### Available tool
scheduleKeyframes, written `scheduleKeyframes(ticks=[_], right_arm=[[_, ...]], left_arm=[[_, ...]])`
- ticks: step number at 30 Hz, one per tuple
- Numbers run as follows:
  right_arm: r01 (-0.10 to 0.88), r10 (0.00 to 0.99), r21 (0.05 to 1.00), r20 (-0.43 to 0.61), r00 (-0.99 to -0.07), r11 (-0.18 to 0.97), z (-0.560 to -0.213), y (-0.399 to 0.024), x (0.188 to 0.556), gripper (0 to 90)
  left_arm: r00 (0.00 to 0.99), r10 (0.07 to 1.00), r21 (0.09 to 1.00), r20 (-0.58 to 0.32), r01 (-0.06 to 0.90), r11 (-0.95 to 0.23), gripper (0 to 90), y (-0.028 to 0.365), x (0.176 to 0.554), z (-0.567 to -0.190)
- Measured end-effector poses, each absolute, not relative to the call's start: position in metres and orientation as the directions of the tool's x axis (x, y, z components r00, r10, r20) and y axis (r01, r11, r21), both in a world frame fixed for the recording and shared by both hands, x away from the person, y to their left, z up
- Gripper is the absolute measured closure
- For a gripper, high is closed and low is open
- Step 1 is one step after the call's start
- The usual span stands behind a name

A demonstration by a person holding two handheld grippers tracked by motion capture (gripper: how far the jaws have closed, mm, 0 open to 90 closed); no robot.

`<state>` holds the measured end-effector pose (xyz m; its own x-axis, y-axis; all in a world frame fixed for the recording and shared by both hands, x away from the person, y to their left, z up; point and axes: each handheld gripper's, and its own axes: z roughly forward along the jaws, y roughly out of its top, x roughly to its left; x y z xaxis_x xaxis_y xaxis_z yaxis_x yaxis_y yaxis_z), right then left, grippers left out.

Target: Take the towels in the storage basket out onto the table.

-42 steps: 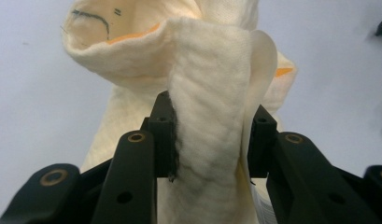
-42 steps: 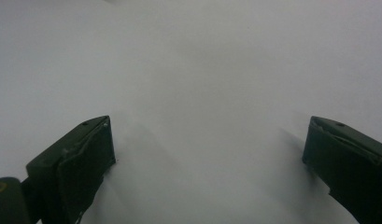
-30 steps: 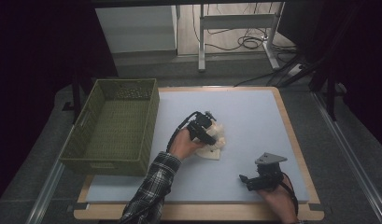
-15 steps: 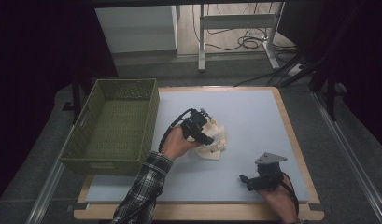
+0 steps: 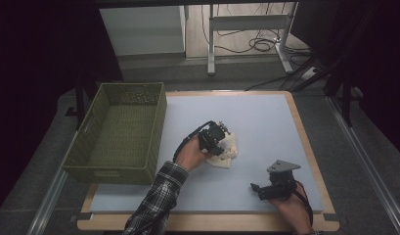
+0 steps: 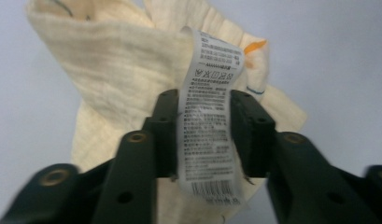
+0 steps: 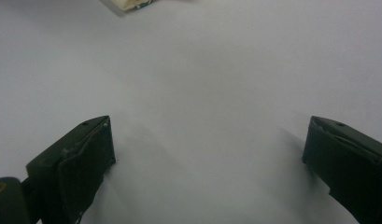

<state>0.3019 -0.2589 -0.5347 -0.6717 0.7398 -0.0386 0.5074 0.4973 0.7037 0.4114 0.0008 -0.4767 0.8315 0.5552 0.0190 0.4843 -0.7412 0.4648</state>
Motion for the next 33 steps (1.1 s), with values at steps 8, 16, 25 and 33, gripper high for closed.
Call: scheduleKeyframes(ticks=[8, 16, 25, 33], right_arm=[[0.509, 0.741, 0.703, -0.037, -0.671, 0.497, -0.534, -0.259, 0.302, 2.7], [0.522, 0.758, 0.706, -0.032, -0.652, 0.479, -0.53, -0.261, 0.303, 14.0], [0.501, 0.688, 0.713, 0.036, -0.725, 0.491, -0.519, -0.245, 0.314, 48.3], [0.47, 0.617, 0.72, 0.074, -0.783, 0.511, -0.515, -0.206, 0.337, 61.7]], left_arm=[[0.808, 0.589, 0.513, -0.015, 0.512, -0.689, 88.0, 0.023, 0.413, -0.465], [0.771, 0.637, 0.53, -0.012, 0.545, -0.65, 88.8, 0.046, 0.411, -0.457], [0.716, 0.698, 0.502, 0.035, 0.591, -0.631, 88.6, 0.073, 0.411, -0.451], [0.687, 0.726, 0.499, 0.01, 0.626, -0.6, 88.4, 0.088, 0.413, -0.462]])
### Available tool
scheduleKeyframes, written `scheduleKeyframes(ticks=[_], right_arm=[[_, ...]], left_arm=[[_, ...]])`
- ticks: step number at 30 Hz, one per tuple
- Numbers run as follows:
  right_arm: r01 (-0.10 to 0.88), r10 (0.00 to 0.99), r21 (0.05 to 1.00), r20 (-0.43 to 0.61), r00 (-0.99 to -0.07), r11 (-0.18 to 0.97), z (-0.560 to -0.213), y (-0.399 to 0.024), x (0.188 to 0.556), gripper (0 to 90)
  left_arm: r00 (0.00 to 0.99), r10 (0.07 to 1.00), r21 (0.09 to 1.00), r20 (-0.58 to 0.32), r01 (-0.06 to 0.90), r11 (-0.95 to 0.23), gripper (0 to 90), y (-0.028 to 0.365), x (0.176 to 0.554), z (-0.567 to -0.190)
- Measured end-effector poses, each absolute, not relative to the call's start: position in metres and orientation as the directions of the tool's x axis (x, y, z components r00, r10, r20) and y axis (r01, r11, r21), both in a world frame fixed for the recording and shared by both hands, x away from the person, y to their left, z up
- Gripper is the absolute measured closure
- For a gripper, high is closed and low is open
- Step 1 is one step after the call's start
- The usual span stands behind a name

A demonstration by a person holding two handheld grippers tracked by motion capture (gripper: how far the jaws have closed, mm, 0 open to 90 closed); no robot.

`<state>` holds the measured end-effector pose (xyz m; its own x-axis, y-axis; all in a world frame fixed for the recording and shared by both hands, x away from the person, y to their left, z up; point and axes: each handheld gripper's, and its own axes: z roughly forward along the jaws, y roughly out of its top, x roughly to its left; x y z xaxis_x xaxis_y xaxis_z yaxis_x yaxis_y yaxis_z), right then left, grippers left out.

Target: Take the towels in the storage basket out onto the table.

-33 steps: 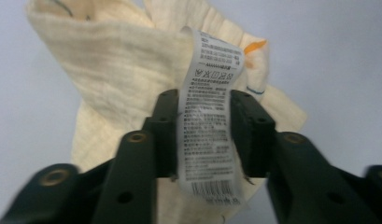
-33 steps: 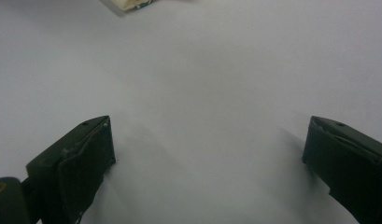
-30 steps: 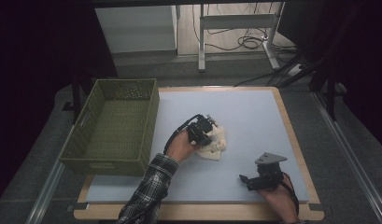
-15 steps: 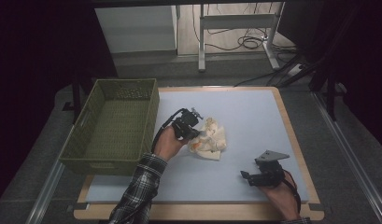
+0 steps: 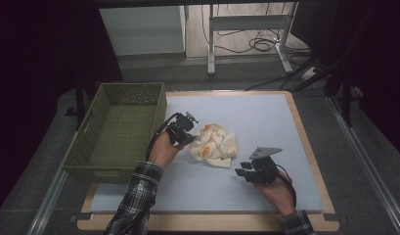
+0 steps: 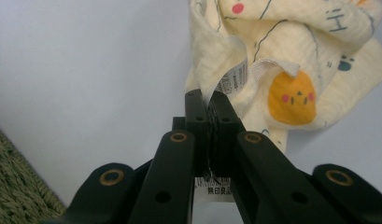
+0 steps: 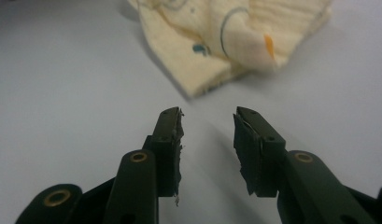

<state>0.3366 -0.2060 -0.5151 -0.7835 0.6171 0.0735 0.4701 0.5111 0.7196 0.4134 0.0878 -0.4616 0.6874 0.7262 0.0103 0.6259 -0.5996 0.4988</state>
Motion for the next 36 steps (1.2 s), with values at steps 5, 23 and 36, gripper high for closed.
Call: scheduleKeyframes(ticks=[5, 23, 36], right_arm=[[0.474, 0.605, 0.718, 0.092, -0.791, 0.51, -0.517, -0.187, 0.35, 61.5], [0.435, 0.666, 0.734, -0.032, -0.745, 0.522, -0.487, -0.22, 0.346, 86.3], [0.527, 0.746, 0.734, 0.042, -0.664, 0.428, -0.494, -0.302, 0.319, 85.4]], left_arm=[[0.687, 0.727, 0.501, 0.012, 0.625, -0.599, 88.2, 0.087, 0.414, -0.462], [0.681, 0.732, 0.541, -0.01, 0.62, -0.569, 87.7, 0.081, 0.406, -0.467], [0.699, 0.708, 0.566, -0.098, 0.624, -0.539, 87.7, 0.077, 0.367, -0.505]])
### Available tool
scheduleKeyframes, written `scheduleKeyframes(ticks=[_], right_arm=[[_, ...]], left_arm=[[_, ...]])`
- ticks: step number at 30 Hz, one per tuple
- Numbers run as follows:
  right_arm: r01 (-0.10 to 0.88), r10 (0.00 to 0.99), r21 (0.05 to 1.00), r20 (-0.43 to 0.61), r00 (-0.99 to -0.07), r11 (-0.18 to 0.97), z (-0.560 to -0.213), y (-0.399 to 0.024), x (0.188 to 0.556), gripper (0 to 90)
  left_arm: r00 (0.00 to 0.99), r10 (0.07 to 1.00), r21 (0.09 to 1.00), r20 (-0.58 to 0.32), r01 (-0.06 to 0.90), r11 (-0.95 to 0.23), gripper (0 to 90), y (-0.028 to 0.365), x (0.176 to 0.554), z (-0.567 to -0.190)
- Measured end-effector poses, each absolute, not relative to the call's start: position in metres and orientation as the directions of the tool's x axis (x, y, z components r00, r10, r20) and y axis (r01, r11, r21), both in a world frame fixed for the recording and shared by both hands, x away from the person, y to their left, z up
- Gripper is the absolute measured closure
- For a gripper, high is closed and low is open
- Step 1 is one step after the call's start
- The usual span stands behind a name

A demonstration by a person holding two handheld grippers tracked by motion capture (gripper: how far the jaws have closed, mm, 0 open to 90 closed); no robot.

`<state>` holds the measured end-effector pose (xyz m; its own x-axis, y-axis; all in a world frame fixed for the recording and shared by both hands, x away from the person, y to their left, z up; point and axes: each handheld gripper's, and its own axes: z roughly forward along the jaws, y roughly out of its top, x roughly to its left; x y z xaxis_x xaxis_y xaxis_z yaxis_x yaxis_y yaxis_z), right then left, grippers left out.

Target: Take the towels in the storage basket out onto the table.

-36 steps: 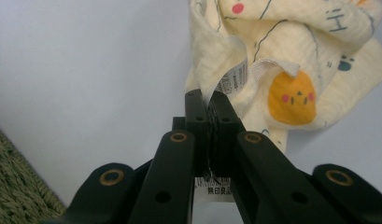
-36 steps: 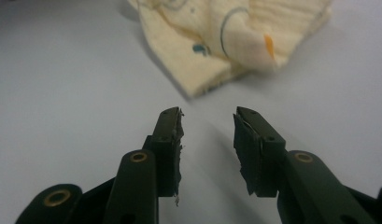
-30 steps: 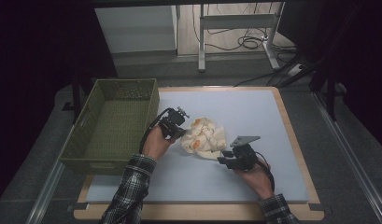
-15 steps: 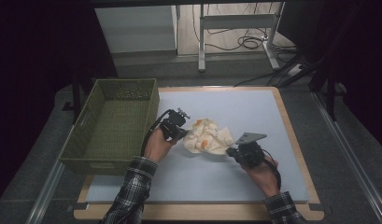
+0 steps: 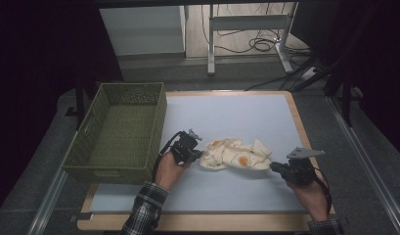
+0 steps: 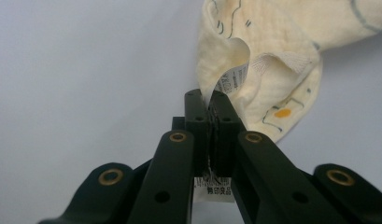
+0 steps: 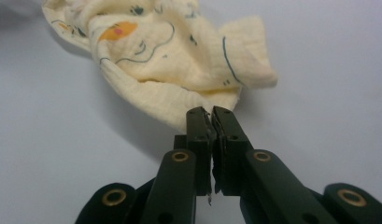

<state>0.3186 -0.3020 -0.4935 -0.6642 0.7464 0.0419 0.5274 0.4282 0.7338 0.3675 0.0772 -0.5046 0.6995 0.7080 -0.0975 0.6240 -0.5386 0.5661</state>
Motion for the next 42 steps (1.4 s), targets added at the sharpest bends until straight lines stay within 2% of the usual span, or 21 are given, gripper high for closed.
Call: scheduleKeyframes(ticks=[1, 2, 4, 5, 8, 15, 19, 24, 27, 28, 29, 30, 31, 32, 33, 39, 42], right_arm=[[0.539, 0.745, 0.726, 0.055, -0.665, 0.427, -0.498, -0.303, 0.318, 84.3], [0.548, 0.738, 0.712, 0.062, -0.672, 0.439, -0.501, -0.304, 0.317, 81.9], [0.548, 0.738, 0.71, 0.06, -0.672, 0.442, -0.502, -0.304, 0.316, 79.5], [0.536, 0.74, 0.72, 0.046, -0.671, 0.441, -0.499, -0.304, 0.315, 73.2], [0.526, 0.743, 0.726, 0.03, -0.669, 0.443, -0.493, -0.304, 0.316, 70.5], [0.508, 0.75, 0.734, -0.002, -0.662, 0.45, -0.478, -0.297, 0.344, 68.8], [0.499, 0.743, 0.734, -0.012, -0.669, 0.461, -0.476, -0.285, 0.363, 67.8], [0.511, 0.745, 0.724, -0.008, -0.667, 0.464, -0.48, -0.27, 0.391, 59.2], [0.52, 0.749, 0.717, -0.006, -0.663, 0.465, -0.485, -0.265, 0.4, 55.0], [0.549, 0.751, 0.693, 0.017, -0.66, 0.467, -0.492, -0.262, 0.408, 54.9], [0.56, 0.754, 0.682, 0.02, -0.656, 0.469, -0.496, -0.261, 0.409, 58.5], [0.56, 0.754, 0.682, 0.02, -0.656, 0.469, -0.496, -0.261, 0.409, 58.5], [0.58, 0.755, 0.669, 0.042, -0.655, 0.465, -0.499, -0.261, 0.41, 64.9], [0.6, 0.76, 0.642, 0.041, -0.648, 0.477, -0.505, -0.261, 0.41, 79.9], [0.601, 0.755, 0.64, 0.048, -0.654, 0.479, -0.506, -0.262, 0.41, 83.6], [0.563, 0.757, 0.684, 0.024, -0.653, 0.463, -0.495, -0.267, 0.404, 86.8], [0.496, 0.779, 0.764, -0.014, -0.627, 0.413, -0.471, -0.278, 0.4, 86.6]], left_arm=[[0.694, 0.709, 0.565, -0.123, 0.636, -0.525, 86.6, 0.079, 0.365, -0.511], [0.692, 0.71, 0.567, -0.133, 0.64, -0.518, 81.1, 0.081, 0.364, -0.514], [0.681, 0.719, 0.576, -0.135, 0.645, -0.502, 65.4, 0.082, 0.363, -0.517], [0.666, 0.733, 0.594, -0.139, 0.648, -0.477, 60.1, 0.085, 0.363, -0.518], [0.661, 0.735, 0.617, -0.148, 0.643, -0.453, 51.5, 0.087, 0.364, -0.514], [0.704, 0.699, 0.676, -0.124, 0.576, -0.46, 46.8, 0.068, 0.384, -0.481], [0.726, 0.677, 0.674, -0.118, 0.559, -0.482, 44.6, 0.051, 0.399, -0.478], [0.766, 0.639, 0.66, -0.066, 0.514, -0.548, 43.7, 0.01, 0.428, -0.488], [0.775, 0.63, 0.641, -0.054, 0.511, -0.573, 43.8, 0.0, 0.437, -0.495], [0.775, 0.629, 0.631, -0.052, 0.514, -0.581, 50.2, -0.004, 0.439, -0.499], [0.779, 0.625, 0.62, -0.047, 0.513, -0.594, 58.4, -0.006, 0.441, -0.502], [0.785, 0.617, 0.615, -0.056, 0.514, -0.598, 58.4, -0.007, 0.442, -0.505], [0.79, 0.61, 0.608, -0.068, 0.517, -0.602, 65.1, -0.007, 0.443, -0.508], [0.794, 0.604, 0.599, -0.063, 0.514, -0.614, 80.0, -0.007, 0.442, -0.511], [0.798, 0.6, 0.604, -0.052, 0.504, -0.618, 84.5, -0.006, 0.441, -0.512], [0.767, 0.638, 0.653, -0.073, 0.52, -0.551, 87.1, 0.011, 0.439, -0.501], [0.726, 0.686, 0.684, -0.059, 0.53, -0.502, 87.1, 0.031, 0.438, -0.49]])
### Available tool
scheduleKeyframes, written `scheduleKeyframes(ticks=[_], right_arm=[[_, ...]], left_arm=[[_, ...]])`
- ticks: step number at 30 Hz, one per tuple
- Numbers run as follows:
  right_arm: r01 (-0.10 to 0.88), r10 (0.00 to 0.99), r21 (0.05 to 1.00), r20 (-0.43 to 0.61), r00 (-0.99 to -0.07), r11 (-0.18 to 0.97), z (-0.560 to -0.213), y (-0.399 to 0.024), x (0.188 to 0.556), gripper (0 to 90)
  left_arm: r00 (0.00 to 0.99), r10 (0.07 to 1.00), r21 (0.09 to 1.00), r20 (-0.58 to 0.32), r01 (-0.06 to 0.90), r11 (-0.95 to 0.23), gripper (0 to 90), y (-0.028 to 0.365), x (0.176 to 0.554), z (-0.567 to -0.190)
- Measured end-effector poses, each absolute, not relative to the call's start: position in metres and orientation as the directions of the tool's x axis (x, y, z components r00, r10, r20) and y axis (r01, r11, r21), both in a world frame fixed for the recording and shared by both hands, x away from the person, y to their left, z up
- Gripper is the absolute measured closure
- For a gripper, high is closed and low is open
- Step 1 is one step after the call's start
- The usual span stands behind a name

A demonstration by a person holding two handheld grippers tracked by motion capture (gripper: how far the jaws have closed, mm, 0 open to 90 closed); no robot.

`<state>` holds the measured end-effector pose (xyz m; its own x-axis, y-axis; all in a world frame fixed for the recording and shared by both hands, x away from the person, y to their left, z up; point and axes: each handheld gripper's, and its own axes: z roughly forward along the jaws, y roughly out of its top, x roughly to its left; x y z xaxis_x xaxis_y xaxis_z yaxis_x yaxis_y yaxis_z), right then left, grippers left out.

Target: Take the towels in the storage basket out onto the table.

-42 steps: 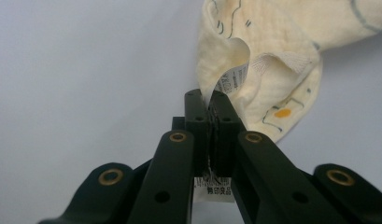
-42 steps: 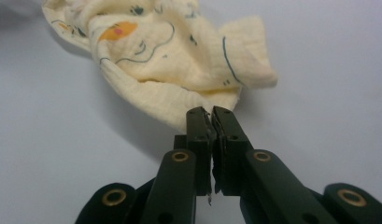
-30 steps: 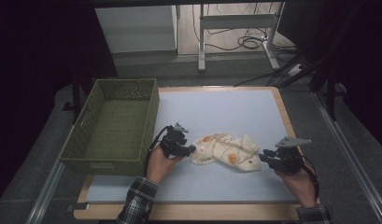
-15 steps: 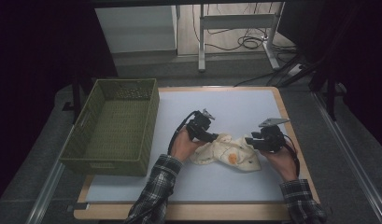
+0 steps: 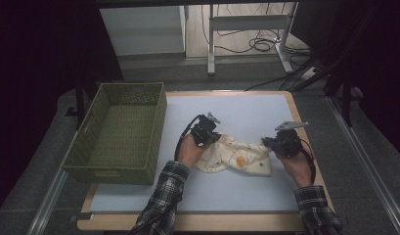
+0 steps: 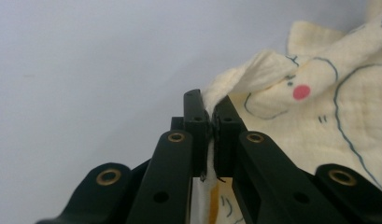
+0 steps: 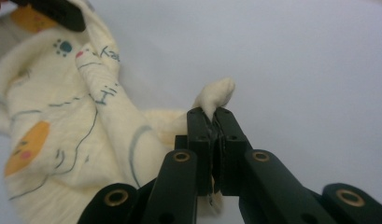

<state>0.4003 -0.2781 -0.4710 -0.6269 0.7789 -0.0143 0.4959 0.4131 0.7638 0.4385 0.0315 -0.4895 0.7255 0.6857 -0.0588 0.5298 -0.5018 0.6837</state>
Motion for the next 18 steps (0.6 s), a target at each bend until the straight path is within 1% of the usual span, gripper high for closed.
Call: scheduleKeyframes(ticks=[2, 3, 4, 5, 6, 9, 10, 11, 14, 17, 18], right_arm=[[0.469, 0.79, 0.797, -0.016, -0.613, 0.381, -0.462, -0.283, 0.401, 85.2], [0.451, 0.799, 0.818, -0.018, -0.601, 0.358, -0.457, -0.284, 0.402, 79.7], [0.439, 0.811, 0.833, -0.019, -0.585, 0.336, -0.454, -0.286, 0.403, 73.4], [0.444, 0.816, 0.837, -0.005, -0.578, 0.32, -0.451, -0.287, 0.405, 72.4], [0.451, 0.82, 0.837, 0.007, -0.573, 0.309, -0.448, -0.288, 0.407, 71.8], [0.464, 0.82, 0.827, 0.007, -0.573, 0.318, -0.447, -0.288, 0.408, 71.8], [0.475, 0.813, 0.817, 0.014, -0.581, 0.326, -0.45, -0.287, 0.407, 71.5], [0.486, 0.811, 0.809, 0.02, -0.585, 0.331, -0.452, -0.287, 0.406, 71.3], [0.509, 0.796, 0.788, 0.041, -0.604, 0.346, -0.461, -0.285, 0.402, 69.7], [0.522, 0.779, 0.767, 0.047, -0.626, 0.373, -0.469, -0.282, 0.394, 69.1], [0.526, 0.771, 0.762, 0.055, -0.634, 0.378, -0.471, -0.281, 0.391, 69.1]], left_arm=[[0.695, 0.716, 0.701, -0.06, 0.54, -0.466, 87.0, 0.043, 0.439, -0.486], [0.671, 0.739, 0.703, -0.058, 0.553, -0.447, 87.0, 0.049, 0.439, -0.485], [0.671, 0.739, 0.703, -0.058, 0.553, -0.447, 87.0, 0.049, 0.439, -0.485], [0.612, 0.79, 0.696, -0.044, 0.586, -0.415, 87.0, 0.06, 0.441, -0.487], [0.612, 0.79, 0.696, -0.044, 0.586, -0.415, 86.9, 0.06, 0.441, -0.487], [0.544, 0.838, 0.657, -0.044, 0.647, -0.386, 86.2, 0.078, 0.446, -0.5], [0.534, 0.841, 0.646, -0.087, 0.673, -0.36, 80.5, 0.087, 0.447, -0.508], [0.527, 0.842, 0.645, -0.111, 0.683, -0.343, 75.3, 0.09, 0.447, -0.511], [0.524, 0.844, 0.649, -0.115, 0.683, -0.336, 59.4, 0.092, 0.445, -0.514], [0.547, 0.83, 0.676, -0.108, 0.653, -0.342, 50.1, 0.09, 0.433, -0.507], [0.562, 0.82, 0.681, -0.112, 0.645, -0.348, 50.1, 0.09, 0.429, -0.504]])
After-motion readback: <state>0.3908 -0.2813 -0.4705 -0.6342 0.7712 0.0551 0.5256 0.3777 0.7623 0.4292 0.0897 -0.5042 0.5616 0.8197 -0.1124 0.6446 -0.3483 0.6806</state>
